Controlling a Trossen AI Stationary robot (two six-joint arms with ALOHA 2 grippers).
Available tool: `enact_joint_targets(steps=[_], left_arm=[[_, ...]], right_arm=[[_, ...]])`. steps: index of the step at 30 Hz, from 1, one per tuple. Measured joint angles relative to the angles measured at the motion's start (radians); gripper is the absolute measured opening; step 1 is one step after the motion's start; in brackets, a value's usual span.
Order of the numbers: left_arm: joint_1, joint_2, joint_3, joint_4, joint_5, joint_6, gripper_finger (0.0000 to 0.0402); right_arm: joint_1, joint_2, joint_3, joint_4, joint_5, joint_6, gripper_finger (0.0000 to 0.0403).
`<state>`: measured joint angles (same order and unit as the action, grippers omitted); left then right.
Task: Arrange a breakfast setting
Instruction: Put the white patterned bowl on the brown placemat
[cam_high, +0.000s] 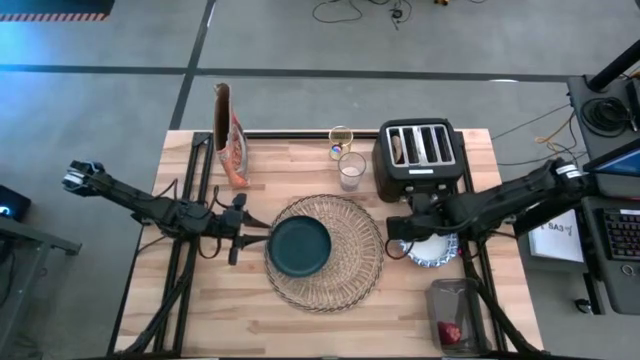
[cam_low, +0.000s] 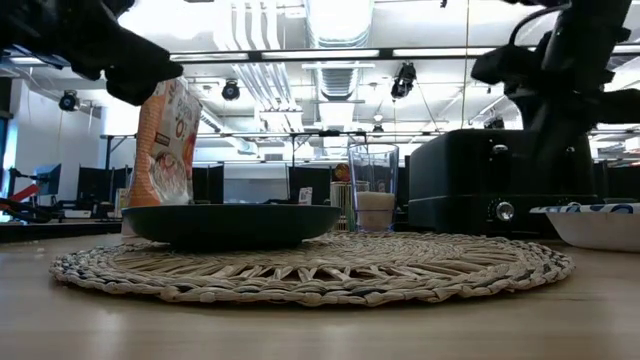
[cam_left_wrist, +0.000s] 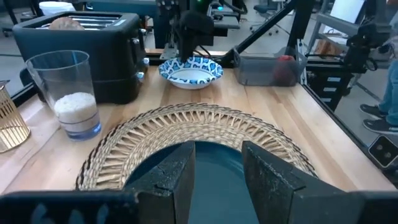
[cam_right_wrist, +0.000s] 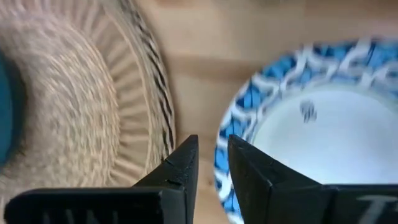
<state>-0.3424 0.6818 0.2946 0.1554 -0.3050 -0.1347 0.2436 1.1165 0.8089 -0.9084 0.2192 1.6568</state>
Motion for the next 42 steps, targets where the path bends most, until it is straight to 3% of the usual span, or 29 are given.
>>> enact_joint_targets(steps=[6,12,22,31,42], left_arm=[[-0.001,-0.012,-0.020,0.001,0.049,0.022,0.0116],[-0.001,-0.036,-0.036,0.000,0.080,0.022,0.0116],[-0.001,-0.029,-0.038,0.001,0.087,0.022,0.0116],[-0.001,-0.029,-0.037,0.005,0.088,0.019,0.0116],[-0.001,-0.025,-0.037,0.014,0.087,0.018,0.0116]], right_arm=[[0.000,0.073,0.000,0.008,-0.143,0.014,0.0127],[0.000,0.152,0.031,0.010,-0.201,-0.009,0.0174],[0.000,0.297,0.056,0.001,-0.201,-0.099,0.0182],[0.000,0.358,0.055,0.000,-0.201,-0.142,0.0152],[0.000,0.327,0.055,-0.002,-0.237,-0.153,0.0051]])
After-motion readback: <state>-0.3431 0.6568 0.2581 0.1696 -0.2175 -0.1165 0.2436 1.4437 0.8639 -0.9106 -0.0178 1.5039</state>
